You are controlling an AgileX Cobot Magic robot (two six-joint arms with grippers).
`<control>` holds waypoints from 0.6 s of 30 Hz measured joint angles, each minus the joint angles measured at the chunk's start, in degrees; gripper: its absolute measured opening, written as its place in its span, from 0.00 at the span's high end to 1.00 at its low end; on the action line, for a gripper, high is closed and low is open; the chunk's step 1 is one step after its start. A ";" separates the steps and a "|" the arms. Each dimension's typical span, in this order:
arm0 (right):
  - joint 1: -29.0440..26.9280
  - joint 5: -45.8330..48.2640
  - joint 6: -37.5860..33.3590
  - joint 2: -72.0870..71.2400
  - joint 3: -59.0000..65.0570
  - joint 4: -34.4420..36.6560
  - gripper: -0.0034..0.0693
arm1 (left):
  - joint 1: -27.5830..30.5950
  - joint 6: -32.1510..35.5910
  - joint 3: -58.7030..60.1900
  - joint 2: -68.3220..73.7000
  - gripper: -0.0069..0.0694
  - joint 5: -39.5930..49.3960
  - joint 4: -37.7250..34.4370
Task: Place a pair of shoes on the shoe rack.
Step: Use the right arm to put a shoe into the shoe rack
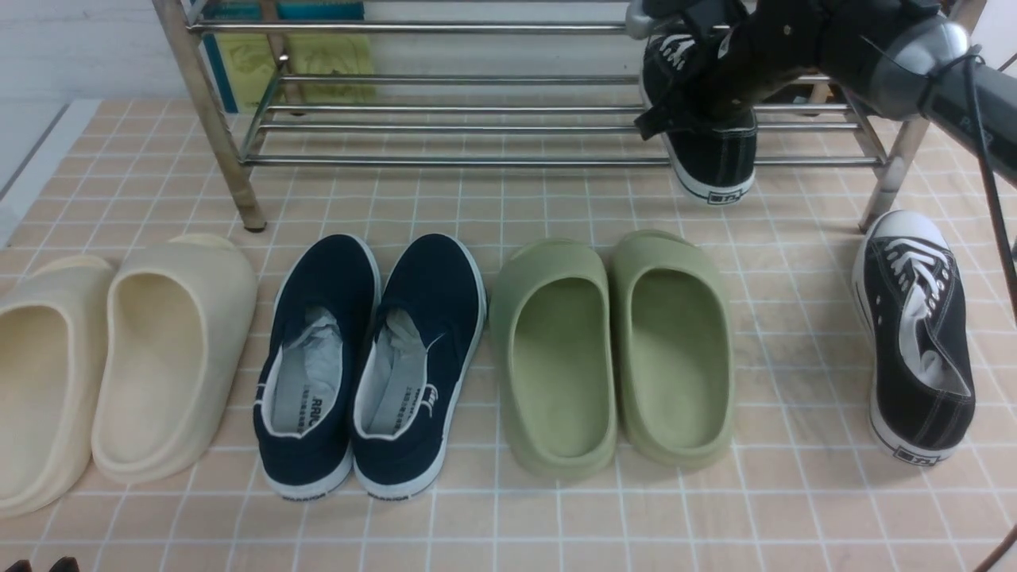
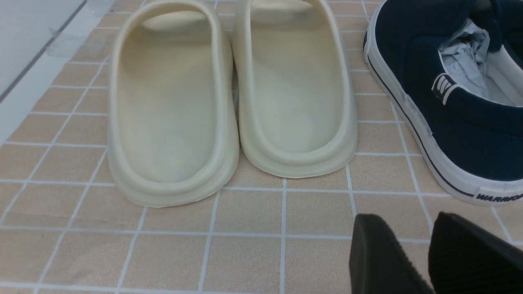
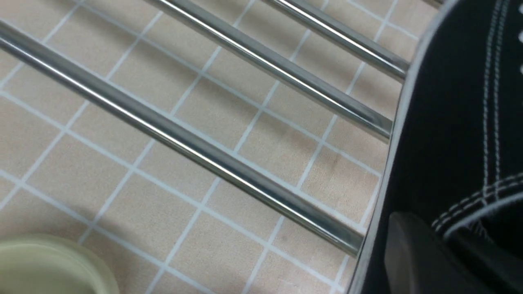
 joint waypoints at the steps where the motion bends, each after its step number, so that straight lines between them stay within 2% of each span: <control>1: 0.00 -0.11 -0.07 0.00 0.00 0.00 0.93 | 0.00 0.00 0.00 0.00 0.59 0.00 0.00; 4: -0.06 -0.51 0.75 0.11 0.00 -0.11 0.91 | 0.00 0.00 0.00 0.00 0.59 0.00 0.00; 8: -0.06 -2.26 4.13 0.16 0.00 0.90 0.72 | 0.00 0.00 0.00 0.00 0.59 0.00 0.00; 13: -0.06 2.62 5.18 -2.95 0.19 4.62 0.39 | 0.00 0.00 0.00 0.00 0.59 0.00 0.00; 15: -0.01 5.94 5.18 -6.21 0.19 5.23 0.31 | 0.00 0.00 0.00 0.00 0.59 0.00 0.00; 18: -0.01 11.23 5.40 -13.29 0.19 5.23 0.24 | 0.00 0.00 0.00 0.00 0.59 0.00 0.00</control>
